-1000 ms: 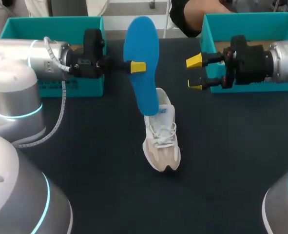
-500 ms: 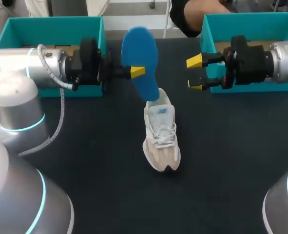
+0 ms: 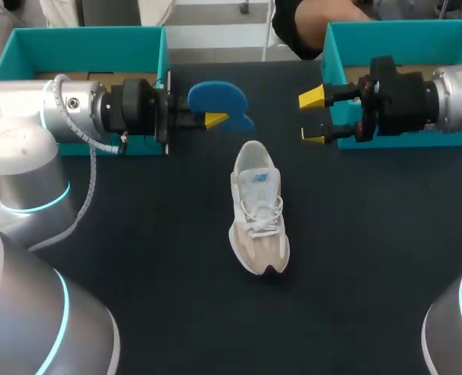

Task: Take the shoe out of the shoebox, open the shoe tongue, remove and reinsert the insole, then place the shoe into the shoebox

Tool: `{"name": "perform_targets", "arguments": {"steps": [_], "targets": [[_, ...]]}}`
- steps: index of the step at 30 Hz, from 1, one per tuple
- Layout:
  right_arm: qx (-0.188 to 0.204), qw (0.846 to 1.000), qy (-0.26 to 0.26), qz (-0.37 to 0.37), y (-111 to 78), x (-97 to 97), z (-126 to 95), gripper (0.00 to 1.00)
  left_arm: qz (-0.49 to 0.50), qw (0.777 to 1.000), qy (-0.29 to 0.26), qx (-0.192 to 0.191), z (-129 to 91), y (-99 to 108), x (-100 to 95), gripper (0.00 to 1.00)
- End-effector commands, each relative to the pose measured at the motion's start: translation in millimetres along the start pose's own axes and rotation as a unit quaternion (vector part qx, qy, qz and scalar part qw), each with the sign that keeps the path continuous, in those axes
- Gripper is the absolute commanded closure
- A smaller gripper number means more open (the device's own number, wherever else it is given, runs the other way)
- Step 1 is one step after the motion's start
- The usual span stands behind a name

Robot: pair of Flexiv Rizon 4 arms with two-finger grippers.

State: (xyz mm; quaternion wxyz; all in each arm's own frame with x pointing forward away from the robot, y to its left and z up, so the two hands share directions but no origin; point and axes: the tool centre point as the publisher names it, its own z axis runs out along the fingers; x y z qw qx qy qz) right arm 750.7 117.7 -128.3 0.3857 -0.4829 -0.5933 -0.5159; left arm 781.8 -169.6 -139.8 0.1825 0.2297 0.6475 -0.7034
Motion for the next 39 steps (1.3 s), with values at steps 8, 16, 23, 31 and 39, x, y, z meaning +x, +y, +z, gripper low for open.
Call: {"name": "perform_targets", "arguments": {"steps": [8, 16, 23, 31, 39], "targets": [[-0.001, 1.000, 0.000, 0.000, 0.4, -0.5, 2, 0.00, 0.418, 0.905, 0.023, -0.070, 1, 18, -11.5, 1.00], [-0.001, 1.000, 0.000, 0.000, 0.4, -0.5, 2, 0.00, 0.436, 0.896, -0.001, -0.085, 6, 17, -18.6, 1.00], [-0.001, 1.000, 0.000, 0.000, 0.4, -0.5, 2, 0.00, 0.436, 0.896, -0.001, -0.085, 6, 17, -18.6, 1.00], [-0.001, 1.000, 0.000, 0.000, 0.4, -0.5, 2, 0.00, 0.436, 0.896, -0.001, -0.085, 6, 17, -18.6, 1.00], [-0.002, 1.000, 0.002, 0.000, 1.2, -0.2, 3, 0.00, 0.466, 0.881, 0.008, -0.081, 11, 24, -18.7, 1.00]]}}
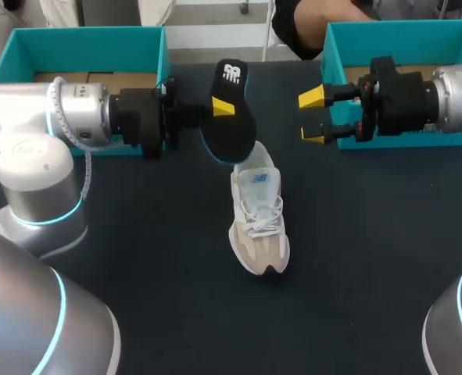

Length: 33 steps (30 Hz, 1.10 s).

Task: Take the shoe out of the shoebox, open the shoe tongue, remove and reinsert the insole, then place the shoe into the shoebox

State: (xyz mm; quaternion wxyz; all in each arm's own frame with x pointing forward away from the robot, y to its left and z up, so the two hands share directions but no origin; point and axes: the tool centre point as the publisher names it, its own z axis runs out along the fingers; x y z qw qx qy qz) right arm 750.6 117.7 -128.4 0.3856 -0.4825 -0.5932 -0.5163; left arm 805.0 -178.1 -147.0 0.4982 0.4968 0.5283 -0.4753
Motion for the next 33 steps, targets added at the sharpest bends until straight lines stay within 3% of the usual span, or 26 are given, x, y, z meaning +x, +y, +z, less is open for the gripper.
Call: {"name": "perform_targets", "arguments": {"steps": [1, 10, 12, 13, 15, 25, 33], "targets": [[-0.003, 1.000, 0.003, -0.001, 2.1, 0.0, 3, 0.00, 0.001, 1.000, -0.012, 0.006, 8, 5, 1.3, 1.00], [0.007, 1.000, 0.012, 0.006, 10.7, 0.2, 22, 0.00, 0.035, 0.999, -0.033, -0.001, 37, 8, 4.5, 1.00], [0.011, 1.000, 0.014, 0.007, 10.9, -0.9, 26, 0.22, 0.038, 0.999, -0.039, 0.001, 42, 7, 3.1, 1.00], [0.012, 1.000, 0.016, 0.007, 10.7, -1.3, 28, 0.27, 0.040, 0.998, -0.041, 0.001, 45, 6, 2.0, 1.00], [0.014, 1.000, 0.020, 0.008, 10.1, -1.4, 31, 0.51, 0.039, 0.998, -0.048, 0.001, 50, 6, 0.5, 1.00], [0.024, 0.999, 0.027, 0.012, 7.9, -2.6, 41, 0.61, 0.053, 0.997, -0.057, 0.008, 72, 7, -4.0, 1.00], [0.023, 0.999, 0.029, 0.018, 5.6, -3.9, 44, 0.67, 0.060, 0.996, -0.061, 0.008, 76, 6, -5.5, 1.00]]}}
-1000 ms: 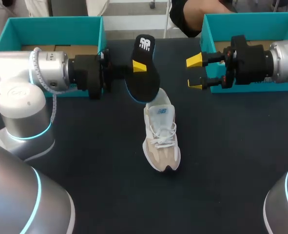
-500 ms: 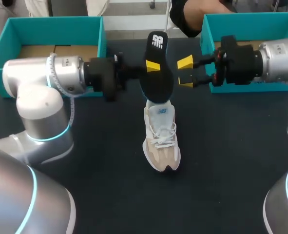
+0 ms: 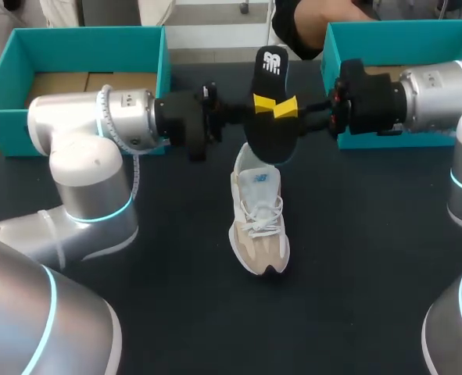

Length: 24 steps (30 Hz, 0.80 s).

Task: Take the shoe out of the shoebox, open the shoe tongue, remove and reinsert the insole, then place the shoe into the shoebox

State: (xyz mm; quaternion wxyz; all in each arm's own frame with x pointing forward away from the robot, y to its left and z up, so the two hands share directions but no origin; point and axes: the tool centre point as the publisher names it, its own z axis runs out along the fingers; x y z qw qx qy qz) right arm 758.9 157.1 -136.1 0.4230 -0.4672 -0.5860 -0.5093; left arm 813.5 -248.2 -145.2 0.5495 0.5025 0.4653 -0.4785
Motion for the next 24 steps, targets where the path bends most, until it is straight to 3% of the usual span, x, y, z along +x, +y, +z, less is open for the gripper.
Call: {"name": "perform_targets", "arguments": {"steps": [1, 19, 24], "targets": [[-0.001, 1.000, 0.000, 0.002, -0.2, -1.7, 4, 0.70, 0.004, 1.000, -0.005, -0.001, 5, 2, 0.1, 1.00], [-0.014, 1.000, 0.004, 0.004, -0.5, -6.0, 6, 0.85, 0.014, 0.999, -0.028, 0.004, 16, -8, -12.4, 1.00], [-0.018, 1.000, 0.004, 0.004, -2.1, -7.6, 6, 1.00, 0.012, 1.000, -0.025, 0.008, 18, -10, -12.8, 1.00]]}}
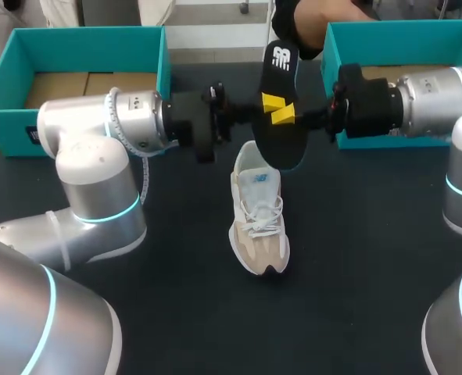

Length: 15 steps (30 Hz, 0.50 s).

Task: Take the shoe out of the shoebox, open the shoe tongue, remove and reinsert the insole, then place the shoe into the shoebox

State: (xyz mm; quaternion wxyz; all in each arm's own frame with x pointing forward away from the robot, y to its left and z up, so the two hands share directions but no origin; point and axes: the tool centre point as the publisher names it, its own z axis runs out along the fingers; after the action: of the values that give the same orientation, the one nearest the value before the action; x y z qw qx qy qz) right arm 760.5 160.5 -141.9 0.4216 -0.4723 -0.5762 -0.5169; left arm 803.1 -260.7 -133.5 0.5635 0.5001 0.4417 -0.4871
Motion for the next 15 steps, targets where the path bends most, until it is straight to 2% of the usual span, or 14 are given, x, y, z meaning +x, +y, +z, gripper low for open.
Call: {"name": "perform_targets", "arguments": {"steps": [1, 3, 5, 6, 10, 15], "targets": [[-0.009, 1.000, -0.002, -0.001, -2.9, -2.3, 2, 1.00, -0.003, 1.000, 0.003, 0.006, 5, -1, -1.2, 1.00], [-0.011, 1.000, -0.002, -0.003, -3.6, -2.6, 1, 1.00, -0.004, 1.000, 0.009, 0.010, 5, -3, -2.3, 1.00], [-0.012, 1.000, -0.002, -0.002, -5.1, -2.7, 1, 1.00, -0.008, 1.000, 0.018, 0.006, 5, -4, -2.7, 0.56], [-0.012, 1.000, -0.002, -0.002, -6.1, -2.5, 0, 1.00, -0.014, 1.000, 0.018, 0.005, 5, -4, -2.6, 0.00], [-0.015, 1.000, -0.005, -0.002, -10.8, -2.0, -5, 1.00, -0.041, 0.999, 0.019, -0.001, -2, 0, -7.9, 0.00], [-0.019, 1.000, -0.015, -0.004, -13.2, -3.7, -14, 1.00, -0.077, 0.996, 0.046, -0.005, -22, 10, -11.5, 0.00]]}}
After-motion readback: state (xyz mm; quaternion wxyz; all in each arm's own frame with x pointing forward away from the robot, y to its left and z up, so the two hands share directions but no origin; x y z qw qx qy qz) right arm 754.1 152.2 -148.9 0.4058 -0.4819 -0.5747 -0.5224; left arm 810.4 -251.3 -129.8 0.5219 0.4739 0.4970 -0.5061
